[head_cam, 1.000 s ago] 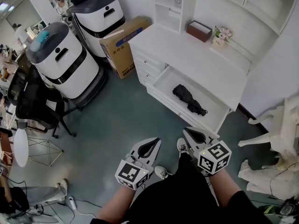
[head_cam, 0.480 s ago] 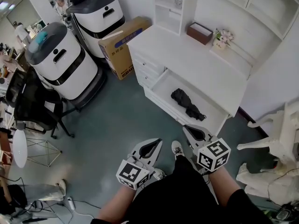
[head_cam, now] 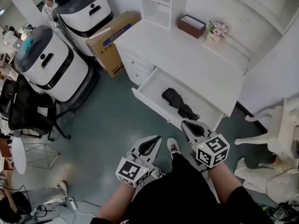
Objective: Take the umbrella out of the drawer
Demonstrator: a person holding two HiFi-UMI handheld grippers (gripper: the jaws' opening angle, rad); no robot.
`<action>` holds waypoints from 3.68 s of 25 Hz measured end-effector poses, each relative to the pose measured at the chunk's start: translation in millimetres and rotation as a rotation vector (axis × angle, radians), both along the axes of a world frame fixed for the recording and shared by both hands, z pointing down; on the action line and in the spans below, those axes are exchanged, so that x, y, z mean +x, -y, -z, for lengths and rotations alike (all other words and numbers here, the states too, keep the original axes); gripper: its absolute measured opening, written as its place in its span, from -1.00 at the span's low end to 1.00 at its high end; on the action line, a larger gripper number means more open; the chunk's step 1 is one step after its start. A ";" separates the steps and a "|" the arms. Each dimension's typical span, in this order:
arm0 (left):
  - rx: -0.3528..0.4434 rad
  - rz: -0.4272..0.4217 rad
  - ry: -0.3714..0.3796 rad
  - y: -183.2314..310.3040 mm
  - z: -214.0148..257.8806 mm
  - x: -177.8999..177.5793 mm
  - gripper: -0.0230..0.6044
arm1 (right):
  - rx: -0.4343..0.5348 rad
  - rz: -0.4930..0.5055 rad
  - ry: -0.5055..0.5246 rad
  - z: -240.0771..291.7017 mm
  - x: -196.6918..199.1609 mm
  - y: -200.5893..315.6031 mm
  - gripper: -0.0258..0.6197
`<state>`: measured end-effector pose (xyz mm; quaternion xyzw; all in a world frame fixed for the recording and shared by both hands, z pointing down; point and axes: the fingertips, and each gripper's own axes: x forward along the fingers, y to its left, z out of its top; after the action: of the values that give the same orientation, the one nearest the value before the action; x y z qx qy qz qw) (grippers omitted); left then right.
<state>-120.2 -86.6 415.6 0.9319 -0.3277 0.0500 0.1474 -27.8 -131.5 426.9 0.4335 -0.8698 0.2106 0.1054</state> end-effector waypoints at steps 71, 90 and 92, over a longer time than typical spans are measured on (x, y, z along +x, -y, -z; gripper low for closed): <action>-0.244 -0.044 0.027 128.7 -141.7 100.6 -0.92 | -0.466 0.264 -0.506 -359.4 58.2 155.1 -0.10; -0.229 -0.010 0.045 108.7 -127.7 75.3 -0.92 | -0.431 0.236 -0.516 -357.7 60.6 155.9 -0.15; -0.223 -0.010 0.046 104.1 -123.8 71.8 -0.92 | -0.420 0.234 -0.524 -350.4 63.2 154.2 -0.15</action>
<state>-48.4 -190.6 539.3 0.9098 -0.3189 0.1085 0.2425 35.4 -285.7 777.3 0.3391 -0.7946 0.2530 0.4354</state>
